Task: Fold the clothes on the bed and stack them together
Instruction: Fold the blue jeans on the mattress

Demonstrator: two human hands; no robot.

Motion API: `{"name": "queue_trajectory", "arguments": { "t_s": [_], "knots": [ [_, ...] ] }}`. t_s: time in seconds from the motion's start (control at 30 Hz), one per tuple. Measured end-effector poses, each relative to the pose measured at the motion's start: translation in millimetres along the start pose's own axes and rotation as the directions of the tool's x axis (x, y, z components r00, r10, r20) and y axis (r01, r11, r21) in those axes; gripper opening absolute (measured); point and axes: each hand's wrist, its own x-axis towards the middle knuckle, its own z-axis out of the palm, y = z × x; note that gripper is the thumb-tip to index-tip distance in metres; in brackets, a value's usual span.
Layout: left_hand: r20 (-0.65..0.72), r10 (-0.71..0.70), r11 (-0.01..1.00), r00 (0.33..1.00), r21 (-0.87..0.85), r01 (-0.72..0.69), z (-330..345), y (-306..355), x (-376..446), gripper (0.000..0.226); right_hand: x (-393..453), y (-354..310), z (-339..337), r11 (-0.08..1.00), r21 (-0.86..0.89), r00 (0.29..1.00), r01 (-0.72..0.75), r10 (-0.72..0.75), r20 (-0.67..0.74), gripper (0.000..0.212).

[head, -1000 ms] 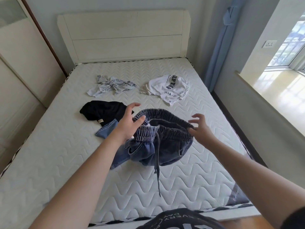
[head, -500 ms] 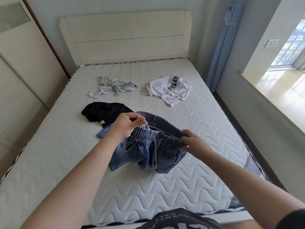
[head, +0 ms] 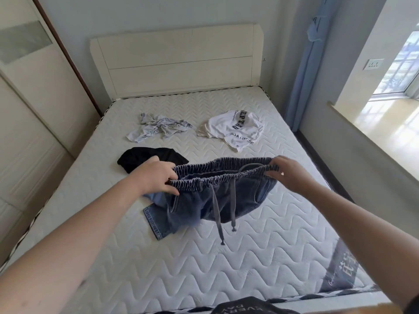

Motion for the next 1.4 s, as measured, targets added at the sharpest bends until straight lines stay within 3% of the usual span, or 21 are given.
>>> {"name": "queue_trajectory", "arguments": {
  "t_s": [0.1,0.23,0.37,0.5,0.6,0.7,0.83,1.07,1.27,1.4],
  "knots": [
    [-0.11,-0.062,0.995,0.992,-0.084,0.053,-5,-6,-3,0.038,5,-4,-17,1.0,-0.003,0.999,-0.012,0.012,-0.048,0.026],
    [-0.203,-0.169,0.929,0.964,-0.36,0.086,-24,-13,-8,0.03,9,-11,-36,0.996,-0.09,0.995,0.006,-0.014,-0.094,0.033],
    [-0.347,-0.275,0.884,0.897,-0.458,0.094,-58,-16,-7,0.033,16,-23,-64,0.99,-0.133,0.979,0.055,-0.08,-0.185,0.035],
    [-0.418,-0.367,0.831,0.831,-0.55,0.09,-98,-20,-2,0.013,26,-39,-93,0.997,-0.04,0.946,0.069,-0.078,-0.316,0.031],
    [-0.458,-0.419,0.792,0.784,-0.606,0.069,-132,-20,-2,0.026,36,-51,-120,0.996,0.089,0.937,-0.004,0.035,-0.349,0.025],
    [-0.508,-0.443,0.761,0.738,-0.649,0.01,-165,-23,-2,0.021,46,-58,-147,0.977,0.213,0.896,-0.001,0.095,-0.433,0.028],
    [-0.589,-0.421,0.791,0.69,-0.61,-0.038,-215,-33,0,0.021,60,-78,-197,0.943,0.324,0.844,0.069,0.118,-0.523,0.021],
    [-0.698,-0.321,0.895,0.64,-0.444,-0.035,-322,-41,-11,0.02,81,-126,-282,0.926,0.312,0.743,0.213,0.053,-0.667,0.02],
    [-0.768,-0.248,0.947,0.591,-0.32,-0.018,-399,-45,-32,0.015,82,-166,-353,0.925,0.22,0.676,0.311,-0.052,-0.735,0.02],
    [-0.791,-0.258,0.923,0.555,-0.372,-0.101,-431,-44,-58,0.011,71,-185,-395,0.927,0.123,0.593,0.355,-0.122,-0.796,0.021]
  ]
}}
